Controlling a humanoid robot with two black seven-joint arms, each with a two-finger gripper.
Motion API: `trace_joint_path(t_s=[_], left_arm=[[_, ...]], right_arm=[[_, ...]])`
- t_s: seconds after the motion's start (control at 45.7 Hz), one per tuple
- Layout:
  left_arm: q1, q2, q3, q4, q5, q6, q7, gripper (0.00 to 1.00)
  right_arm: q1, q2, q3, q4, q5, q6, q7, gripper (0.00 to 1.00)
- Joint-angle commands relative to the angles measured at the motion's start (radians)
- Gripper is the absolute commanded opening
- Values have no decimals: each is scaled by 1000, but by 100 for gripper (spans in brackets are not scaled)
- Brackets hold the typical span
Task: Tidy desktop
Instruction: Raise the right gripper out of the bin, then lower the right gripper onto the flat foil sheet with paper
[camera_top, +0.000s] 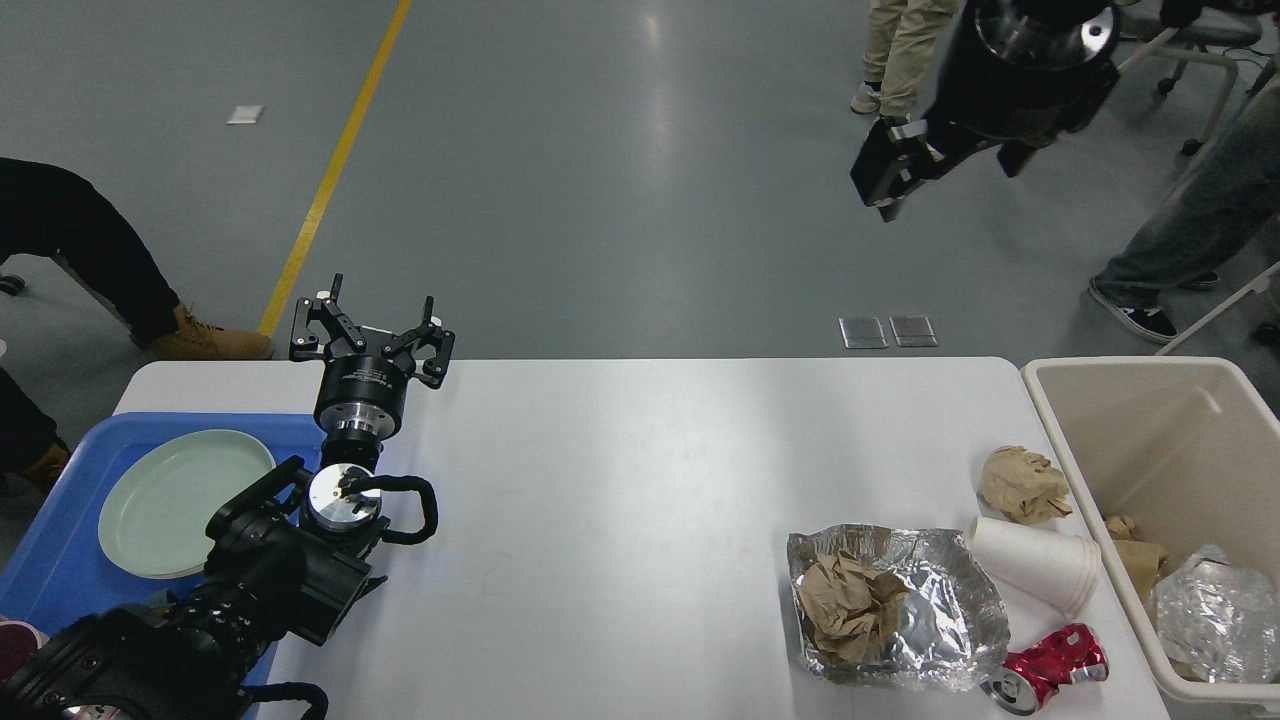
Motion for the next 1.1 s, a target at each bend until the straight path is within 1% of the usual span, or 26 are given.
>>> trace_joint_path(t_s=[0.0, 0.175, 0.307, 0.372, 0.438, 0.504, 0.526, 0.591, 0.613, 0.657, 0.679, 0.723, 0.92, 1.073], left_arm=[[0, 1, 0, 0, 0, 0, 0, 97], [0, 0, 0, 0, 0, 0, 0, 97], [0, 0, 1, 0, 0, 0, 0, 97], [0, 1, 1, 0, 0, 0, 0, 97], [0, 1, 0, 0, 0, 0, 0, 97], [0, 1, 0, 0, 0, 0, 0, 97], [0, 1, 0, 0, 0, 0, 0, 97], [0, 1, 1, 0, 0, 0, 0, 97], [0, 0, 1, 0, 0, 0, 0, 97], [0, 0, 0, 0, 0, 0, 0, 97], [0, 0, 0, 0, 0, 0, 0, 97], [0, 0, 0, 0, 0, 0, 0, 97], [0, 0, 0, 0, 0, 0, 0, 97], [0, 0, 0, 0, 0, 0, 0, 97]], right_arm=[[23, -1, 66, 5, 8, 0, -4, 100], [14, -27, 90, -1, 8, 0, -6, 100], [0, -128, 70, -1, 6, 0, -9, 100], [-36, -174, 54, 13, 5, 0, -9, 100], [-89, -194, 33, 96, 5, 0, -9, 100], [-113, -200, -22, 252, -4, 0, -10, 100], [-118, -200, -42, 298, -4, -43, -10, 100], [-127, -200, -90, 431, -4, -275, -10, 100], [-133, -200, -99, 467, -4, -335, -10, 100], [-156, -199, -110, 514, -4, -433, -12, 100], [-173, -197, -111, 528, -4, -461, -12, 100], [-208, -194, -111, 535, -4, -479, -12, 100], [-348, -179, -102, 528, -7, -484, -12, 100], [-472, -177, -102, 487, -12, -498, -12, 100]])
